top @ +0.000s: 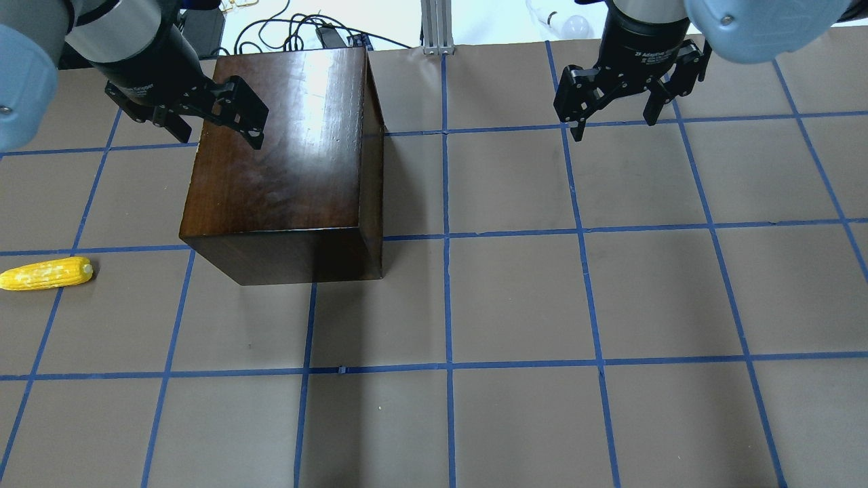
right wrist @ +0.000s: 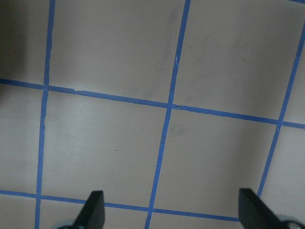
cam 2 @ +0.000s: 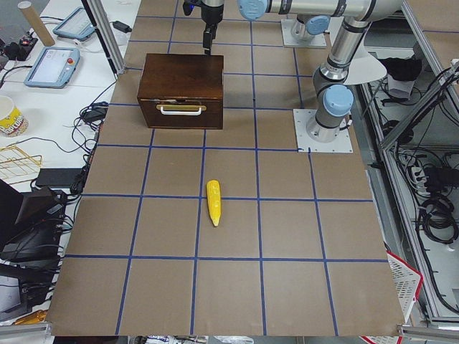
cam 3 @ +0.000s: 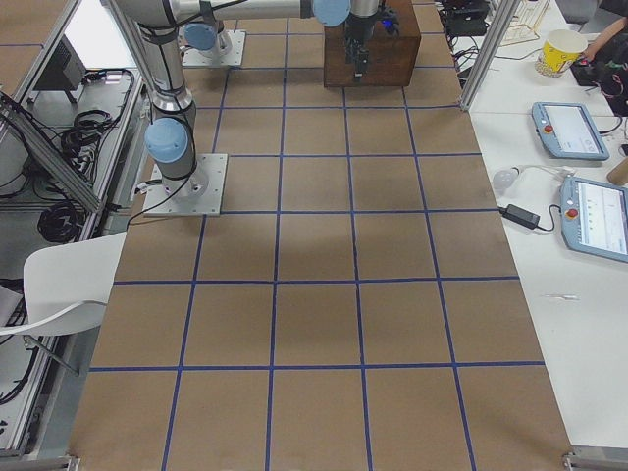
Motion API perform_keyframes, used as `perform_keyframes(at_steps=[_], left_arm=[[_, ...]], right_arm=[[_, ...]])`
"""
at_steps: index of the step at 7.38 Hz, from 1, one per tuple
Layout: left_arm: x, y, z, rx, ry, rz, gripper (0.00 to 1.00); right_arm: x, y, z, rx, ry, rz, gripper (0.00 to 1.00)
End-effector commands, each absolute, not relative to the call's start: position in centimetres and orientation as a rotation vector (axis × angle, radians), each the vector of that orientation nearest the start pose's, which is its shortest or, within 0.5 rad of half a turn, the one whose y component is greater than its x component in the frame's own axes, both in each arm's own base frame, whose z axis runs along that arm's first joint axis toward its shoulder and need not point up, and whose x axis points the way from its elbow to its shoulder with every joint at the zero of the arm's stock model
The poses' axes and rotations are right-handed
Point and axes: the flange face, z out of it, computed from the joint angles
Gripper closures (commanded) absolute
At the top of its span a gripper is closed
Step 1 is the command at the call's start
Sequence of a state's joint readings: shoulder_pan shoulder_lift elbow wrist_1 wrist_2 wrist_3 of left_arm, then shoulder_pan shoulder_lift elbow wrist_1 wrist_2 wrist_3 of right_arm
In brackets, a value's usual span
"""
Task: Open drawer and put corn inside
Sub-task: 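Move the left gripper from the cabinet top toward the drawer front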
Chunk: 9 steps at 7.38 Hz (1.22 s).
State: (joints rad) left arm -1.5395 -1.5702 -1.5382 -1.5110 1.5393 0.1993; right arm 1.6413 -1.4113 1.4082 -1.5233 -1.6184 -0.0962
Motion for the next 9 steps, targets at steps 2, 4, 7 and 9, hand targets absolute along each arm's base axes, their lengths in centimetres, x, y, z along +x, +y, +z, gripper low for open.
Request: perform_keyframes(at_steps=[2,4,7,9], left_arm=[[-12.6,-48.7,50.0,0.271,3.149,-0.133,0.0],[-12.6,-48.1,50.2,0.261,3.152,-0.129,0.0],[-12.6,-47.8,50.2,0.261,3.147,-0.13,0.0],[-12.6,-47.8,50.1,0.261,3.149,-0.13,0.0]], right_arm=[[16.7,-54.4,47.9,-0.265,3.177,0.072,0.0],[16.7,-54.4,47.9,-0.265,3.177,0.074,0.0],[16.7,-54.4,47.9,-0.268,3.176,0.074,0.0],[16.7,-54.4,47.9,-0.265,3.177,0.072,0.0]])
